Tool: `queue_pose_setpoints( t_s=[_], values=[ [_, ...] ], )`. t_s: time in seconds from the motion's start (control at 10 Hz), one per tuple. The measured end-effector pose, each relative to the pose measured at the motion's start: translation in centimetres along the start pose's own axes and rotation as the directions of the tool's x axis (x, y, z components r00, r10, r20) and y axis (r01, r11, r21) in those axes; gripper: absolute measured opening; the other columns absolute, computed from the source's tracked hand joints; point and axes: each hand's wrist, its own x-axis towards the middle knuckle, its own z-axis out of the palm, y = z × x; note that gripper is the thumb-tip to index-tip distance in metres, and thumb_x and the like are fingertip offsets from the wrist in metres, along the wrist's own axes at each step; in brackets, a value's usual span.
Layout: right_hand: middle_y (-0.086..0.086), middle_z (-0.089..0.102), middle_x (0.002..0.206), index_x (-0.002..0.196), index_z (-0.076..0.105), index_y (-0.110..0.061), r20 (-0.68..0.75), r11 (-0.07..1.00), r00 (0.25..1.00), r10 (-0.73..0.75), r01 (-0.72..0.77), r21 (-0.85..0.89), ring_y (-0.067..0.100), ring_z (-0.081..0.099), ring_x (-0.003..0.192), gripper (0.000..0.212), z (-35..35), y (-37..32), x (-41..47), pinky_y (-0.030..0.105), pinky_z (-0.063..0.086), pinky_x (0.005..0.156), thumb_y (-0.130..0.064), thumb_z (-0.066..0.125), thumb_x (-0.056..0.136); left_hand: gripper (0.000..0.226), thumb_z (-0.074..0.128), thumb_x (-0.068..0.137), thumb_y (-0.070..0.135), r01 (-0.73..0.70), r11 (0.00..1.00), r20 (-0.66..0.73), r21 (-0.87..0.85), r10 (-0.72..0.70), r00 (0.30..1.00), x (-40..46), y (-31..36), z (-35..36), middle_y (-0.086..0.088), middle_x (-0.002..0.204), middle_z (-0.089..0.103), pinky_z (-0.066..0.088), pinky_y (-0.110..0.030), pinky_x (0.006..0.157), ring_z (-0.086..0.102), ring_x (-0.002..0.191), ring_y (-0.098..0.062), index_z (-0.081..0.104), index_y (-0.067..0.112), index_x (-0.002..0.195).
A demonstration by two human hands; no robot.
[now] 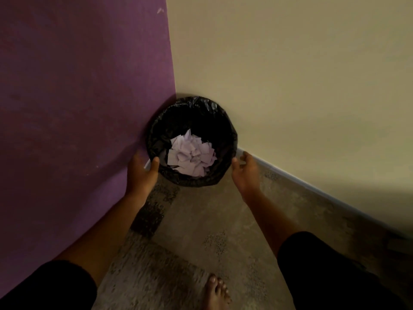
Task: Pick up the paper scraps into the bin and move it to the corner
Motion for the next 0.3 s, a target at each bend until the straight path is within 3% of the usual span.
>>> queue_pose_setpoints(
  t_s=[0.1, 0.2, 0.3],
  values=[
    [0.02, 0.051, 0.159, 0.16, 0.042, -0.004, 0.042, 0.987, 0.998, -0.052, 0.058, -0.147, 0.037, 0.051, 0.145, 0.063, -1.8, 1.7, -3.9, 0.049, 0.043, 0.12, -0.036, 0.058, 0.109, 0.089, 0.064, 0.104, 0.043, -0.08, 0.988, 0.004, 0.134, 0.08, 0.997, -4.0, -0.5, -0.9, -0.013, 0.177, 0.018, 0.02, -0.043, 0.13, 0.02, 0.163, -0.031, 0.014, 0.012, 0.171],
    [0.02, 0.042, 0.166, 0.163, 0.038, -0.004, 0.076, 0.938, 0.992, -0.105, 0.124, -0.323, 0.037, 0.038, 0.155, 0.066, -5.5, 2.4, -7.3, 0.044, 0.032, 0.126, -0.04, 0.053, 0.109, 0.095, 0.069, 0.101, 0.041, -0.159, 0.957, 0.035, 0.243, 0.155, 0.987, -8.2, 0.3, -1.7, -0.018, 0.177, 0.014, 0.022, -0.053, 0.129, 0.014, 0.163, -0.038, 0.012, 0.009, 0.17],
    [0.014, 0.033, 0.173, 0.166, 0.031, -0.007, -0.006, 0.888, 0.976, -0.218, 0.196, -0.415, 0.03, 0.029, 0.161, 0.071, -13.3, -0.9, -12.9, 0.04, 0.028, 0.129, -0.044, 0.051, 0.108, 0.101, 0.057, 0.094, 0.065, -0.32, 0.901, 0.029, 0.292, 0.326, 0.945, -13.7, 4.5, -4.9, -0.027, 0.17, 0.025, 0.029, -0.064, 0.123, 0.025, 0.156, -0.048, 0.023, 0.003, 0.166]
  ],
)
